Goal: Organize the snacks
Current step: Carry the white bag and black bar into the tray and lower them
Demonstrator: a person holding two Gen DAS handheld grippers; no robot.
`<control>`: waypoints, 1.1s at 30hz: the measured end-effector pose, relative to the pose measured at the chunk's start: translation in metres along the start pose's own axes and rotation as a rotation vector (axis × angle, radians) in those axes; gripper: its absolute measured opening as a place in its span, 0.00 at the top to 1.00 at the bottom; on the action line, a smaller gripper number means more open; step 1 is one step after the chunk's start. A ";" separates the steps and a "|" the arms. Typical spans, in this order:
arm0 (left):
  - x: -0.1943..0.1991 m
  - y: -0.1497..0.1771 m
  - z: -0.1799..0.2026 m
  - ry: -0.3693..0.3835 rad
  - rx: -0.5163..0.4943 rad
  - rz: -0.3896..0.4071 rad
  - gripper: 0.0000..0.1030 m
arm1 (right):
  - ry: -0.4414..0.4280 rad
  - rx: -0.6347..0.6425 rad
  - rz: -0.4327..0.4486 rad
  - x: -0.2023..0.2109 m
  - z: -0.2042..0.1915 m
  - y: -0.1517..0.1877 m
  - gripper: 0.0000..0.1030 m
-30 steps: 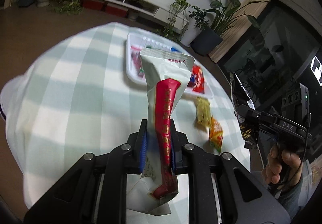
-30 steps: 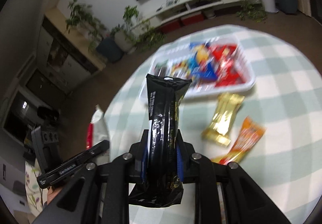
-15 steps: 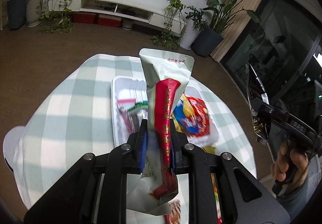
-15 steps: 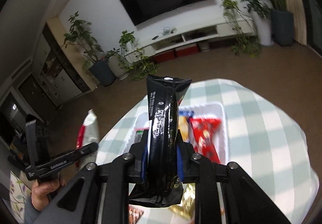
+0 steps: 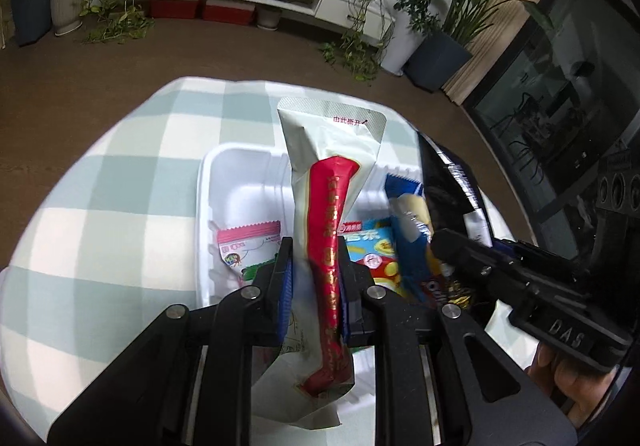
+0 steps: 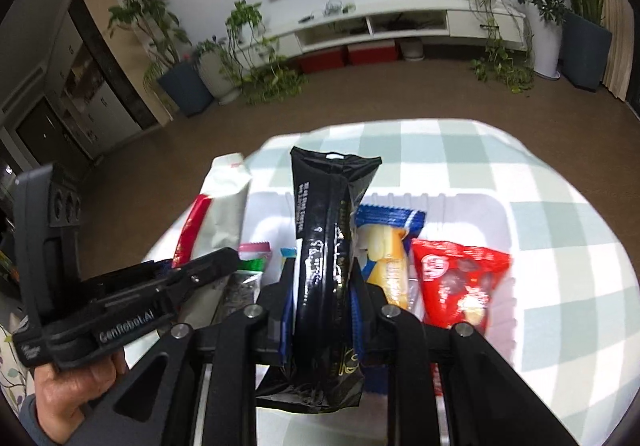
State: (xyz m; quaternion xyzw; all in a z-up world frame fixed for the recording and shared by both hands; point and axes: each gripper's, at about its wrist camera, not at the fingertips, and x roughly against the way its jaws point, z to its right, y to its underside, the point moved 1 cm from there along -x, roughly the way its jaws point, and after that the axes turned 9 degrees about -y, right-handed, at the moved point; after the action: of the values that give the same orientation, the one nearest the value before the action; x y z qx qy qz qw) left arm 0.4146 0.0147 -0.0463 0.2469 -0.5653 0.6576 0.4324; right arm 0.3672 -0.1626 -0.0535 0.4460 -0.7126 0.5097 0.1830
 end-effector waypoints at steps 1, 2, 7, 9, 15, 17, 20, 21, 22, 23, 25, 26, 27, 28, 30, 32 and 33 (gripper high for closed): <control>-0.006 -0.001 0.000 -0.001 0.002 -0.006 0.84 | 0.005 0.007 -0.013 -0.007 0.000 0.001 0.76; -0.011 -0.001 -0.001 -0.003 0.003 -0.010 0.84 | 0.012 0.010 -0.025 -0.013 0.000 0.004 0.77; -0.027 0.000 -0.005 -0.019 -0.003 -0.011 0.83 | 0.021 -0.013 -0.045 -0.030 0.009 0.010 0.76; -0.033 0.001 -0.005 -0.023 -0.002 -0.008 0.83 | 0.024 -0.013 -0.047 -0.033 0.010 0.011 0.76; -0.048 0.004 -0.008 -0.022 0.005 -0.007 0.81 | 0.025 -0.011 -0.050 -0.040 0.011 0.019 0.75; -0.051 0.004 -0.009 -0.020 0.005 -0.007 0.81 | 0.021 -0.007 -0.049 -0.040 0.011 0.020 0.75; -0.053 0.006 -0.011 -0.018 0.015 0.001 0.81 | 0.013 -0.005 -0.042 -0.041 0.011 0.022 0.75; -0.053 0.007 -0.009 -0.029 0.007 0.005 0.81 | 0.012 -0.002 -0.040 -0.042 0.011 0.023 0.75; -0.053 0.008 -0.006 -0.040 -0.004 0.010 0.81 | 0.014 0.001 -0.040 -0.042 0.011 0.023 0.75; -0.053 0.009 -0.005 -0.048 -0.015 0.015 0.81 | 0.016 0.004 -0.040 -0.043 0.011 0.023 0.75; -0.050 0.010 -0.003 -0.054 -0.026 0.021 0.81 | 0.018 0.006 -0.042 -0.043 0.011 0.023 0.75; -0.051 0.010 -0.002 -0.058 -0.031 0.022 0.81 | 0.018 0.006 -0.045 -0.044 0.012 0.022 0.75; -0.052 0.009 -0.001 -0.063 -0.038 0.016 0.81 | 0.019 0.007 -0.052 -0.044 0.012 0.021 0.75; -0.052 0.008 -0.001 -0.063 -0.041 0.009 0.81 | 0.024 0.010 -0.061 -0.044 0.011 0.019 0.75; -0.049 0.008 0.001 -0.071 -0.049 0.004 0.81 | 0.030 0.015 -0.068 -0.042 0.011 0.017 0.69; -0.044 0.008 0.005 -0.099 -0.067 0.009 0.79 | 0.042 0.034 -0.064 -0.040 0.008 0.017 0.62; -0.044 0.008 0.006 -0.113 -0.073 0.010 0.79 | 0.055 0.039 -0.060 -0.039 0.007 0.016 0.62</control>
State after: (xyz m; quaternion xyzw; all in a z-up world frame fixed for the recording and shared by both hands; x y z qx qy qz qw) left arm 0.4289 -0.0032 -0.0847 0.2649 -0.6137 0.6235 0.4055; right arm 0.3761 -0.1501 -0.0937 0.4566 -0.6834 0.5299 0.2089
